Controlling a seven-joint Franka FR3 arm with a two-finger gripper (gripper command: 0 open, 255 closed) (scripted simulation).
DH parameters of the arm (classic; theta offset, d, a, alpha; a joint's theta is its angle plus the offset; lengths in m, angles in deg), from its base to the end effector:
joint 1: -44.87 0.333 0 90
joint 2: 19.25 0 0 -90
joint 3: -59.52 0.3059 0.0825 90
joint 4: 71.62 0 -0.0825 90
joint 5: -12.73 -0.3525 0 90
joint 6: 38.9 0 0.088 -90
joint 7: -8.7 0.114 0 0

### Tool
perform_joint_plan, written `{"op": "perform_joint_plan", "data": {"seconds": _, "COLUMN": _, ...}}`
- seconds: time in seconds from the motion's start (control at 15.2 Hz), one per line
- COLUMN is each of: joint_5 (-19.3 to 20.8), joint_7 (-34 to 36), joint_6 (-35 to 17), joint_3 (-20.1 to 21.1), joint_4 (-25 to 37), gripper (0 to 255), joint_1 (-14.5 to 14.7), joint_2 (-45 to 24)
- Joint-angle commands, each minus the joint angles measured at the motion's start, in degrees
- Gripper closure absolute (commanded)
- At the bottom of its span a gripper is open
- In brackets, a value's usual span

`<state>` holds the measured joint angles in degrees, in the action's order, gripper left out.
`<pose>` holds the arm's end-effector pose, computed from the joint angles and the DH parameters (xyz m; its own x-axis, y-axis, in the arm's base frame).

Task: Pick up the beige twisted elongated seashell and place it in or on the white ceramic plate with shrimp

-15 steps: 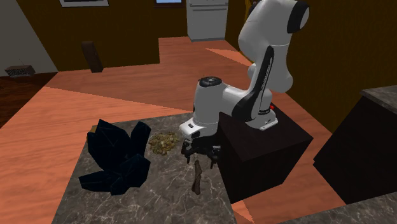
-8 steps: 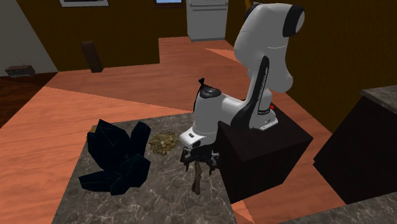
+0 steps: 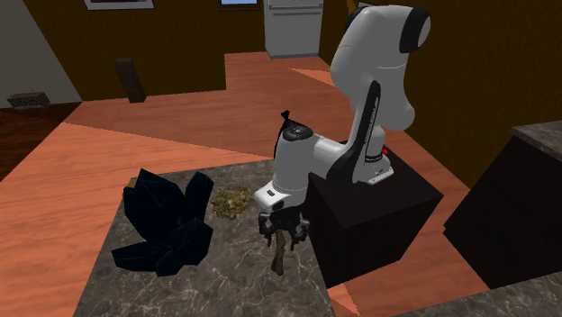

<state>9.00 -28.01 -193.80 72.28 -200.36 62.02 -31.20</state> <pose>0.4738 0.2685 0.3084 0.4333 0.8661 0.2494 0.8826 -0.4638 0.0773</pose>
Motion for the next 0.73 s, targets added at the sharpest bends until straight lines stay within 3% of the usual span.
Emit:
{"op": "perform_joint_plan", "data": {"seconds": 0.0, "joint_5": 0.0, "joint_7": 0.0, "joint_6": 0.0, "joint_3": 0.0, "joint_4": 0.0, "gripper": 255, "joint_1": 0.0, "joint_2": 0.0}}
{"op": "perform_joint_plan", "data": {"seconds": 0.66, "joint_5": -0.3, "joint_7": -0.1, "joint_6": 1.4, "joint_3": 0.1, "joint_4": 0.3, "gripper": 255, "joint_1": -0.1, "joint_2": 1.2}}
